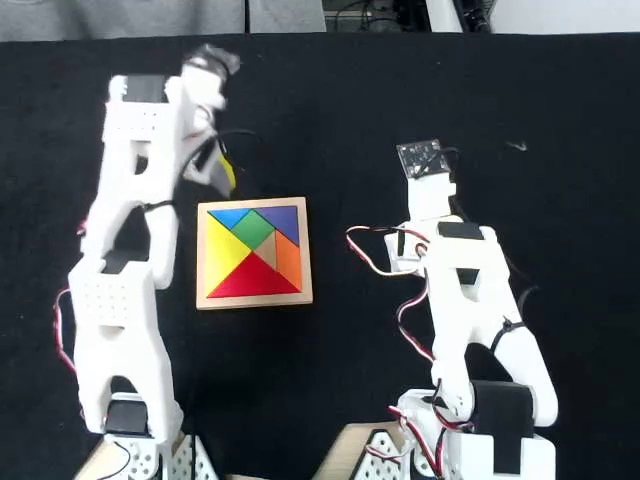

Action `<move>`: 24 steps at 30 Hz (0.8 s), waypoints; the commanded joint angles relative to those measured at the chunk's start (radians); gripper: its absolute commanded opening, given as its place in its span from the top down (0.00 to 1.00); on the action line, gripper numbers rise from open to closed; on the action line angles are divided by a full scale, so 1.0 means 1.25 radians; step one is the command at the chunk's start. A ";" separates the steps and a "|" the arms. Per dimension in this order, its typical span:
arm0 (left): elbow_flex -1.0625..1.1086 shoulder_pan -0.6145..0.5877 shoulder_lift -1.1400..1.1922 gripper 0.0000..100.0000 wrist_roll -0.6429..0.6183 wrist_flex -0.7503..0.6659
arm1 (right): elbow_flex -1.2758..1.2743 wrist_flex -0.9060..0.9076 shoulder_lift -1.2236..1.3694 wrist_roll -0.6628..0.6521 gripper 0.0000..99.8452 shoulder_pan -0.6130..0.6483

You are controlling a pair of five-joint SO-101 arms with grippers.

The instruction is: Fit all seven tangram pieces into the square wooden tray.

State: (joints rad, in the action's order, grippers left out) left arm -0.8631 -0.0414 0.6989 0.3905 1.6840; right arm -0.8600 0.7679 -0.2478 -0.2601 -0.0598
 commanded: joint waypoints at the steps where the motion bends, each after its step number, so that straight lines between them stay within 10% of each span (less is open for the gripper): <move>1: -0.209 -0.050 -0.144 0.72 -0.124 0.060 | 0.013 -0.014 -0.004 -0.005 0.99 0.012; 9: -0.197 -0.148 -0.274 0.98 -0.290 0.059 | 0.055 -0.006 -0.048 0.002 0.99 0.012; 18: -0.134 -0.160 -0.306 0.97 -0.295 -0.115 | 0.149 -0.005 -0.147 0.002 0.99 0.010; 24: -0.273 -0.114 -0.432 0.97 -0.292 0.064 | 0.273 0.185 -0.255 0.002 0.99 0.012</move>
State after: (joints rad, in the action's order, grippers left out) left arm -1.0380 -0.2256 0.3414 0.0345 1.6303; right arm -0.6452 0.8661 -0.4672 -0.2601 -0.0598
